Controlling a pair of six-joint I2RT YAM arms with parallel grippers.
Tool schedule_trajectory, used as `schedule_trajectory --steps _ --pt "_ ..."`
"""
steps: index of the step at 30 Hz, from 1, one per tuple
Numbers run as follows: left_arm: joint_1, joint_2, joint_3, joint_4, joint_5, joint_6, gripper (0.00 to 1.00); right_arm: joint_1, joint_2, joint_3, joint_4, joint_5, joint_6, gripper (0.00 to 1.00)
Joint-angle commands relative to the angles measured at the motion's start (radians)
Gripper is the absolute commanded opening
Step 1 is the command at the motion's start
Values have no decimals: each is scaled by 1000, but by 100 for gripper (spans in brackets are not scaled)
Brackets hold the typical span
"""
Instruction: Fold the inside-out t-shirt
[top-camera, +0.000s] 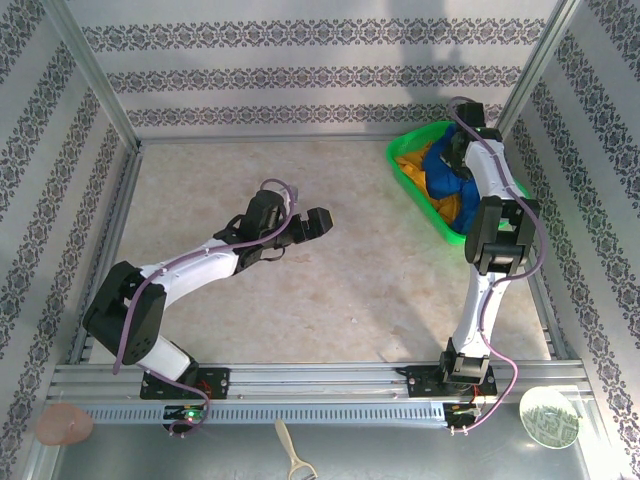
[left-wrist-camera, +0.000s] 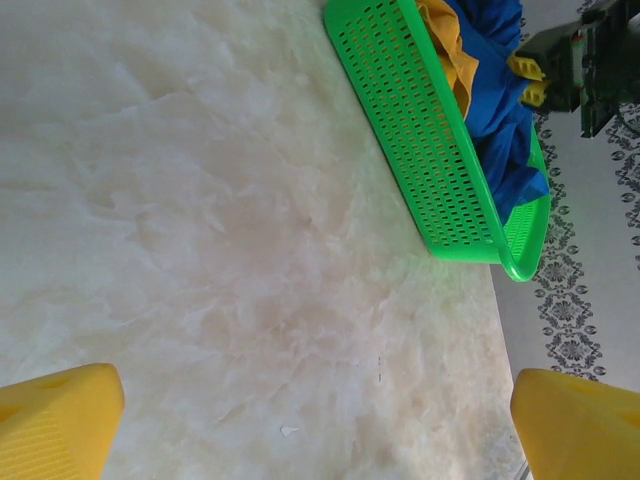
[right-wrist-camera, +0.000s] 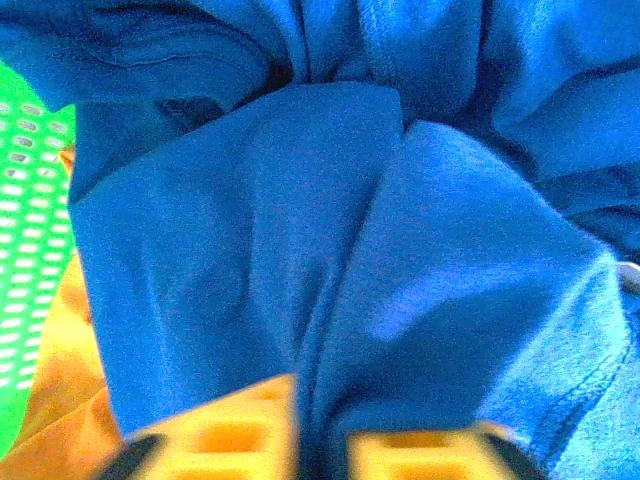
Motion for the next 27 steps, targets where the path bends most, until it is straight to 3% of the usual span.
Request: schedule_trajectory --steps 1,8,13,20,26,27 --pt "7 -25 -11 40 21 -8 99 11 -127 -18 64 -64 -9 0" --pt "19 -40 -2 11 14 15 99 97 -460 -113 373 -279 -81 0" --pt "78 -99 -18 -26 3 35 99 205 -558 30 361 -462 -76 0" --pt "193 -230 -66 -65 25 45 99 413 -624 75 336 -451 -95 0" --pt "276 -319 -106 -100 45 55 99 526 -721 -301 499 -363 -80 0" --pt "288 -323 -112 -107 50 54 99 530 -732 -382 537 -344 -70 4"
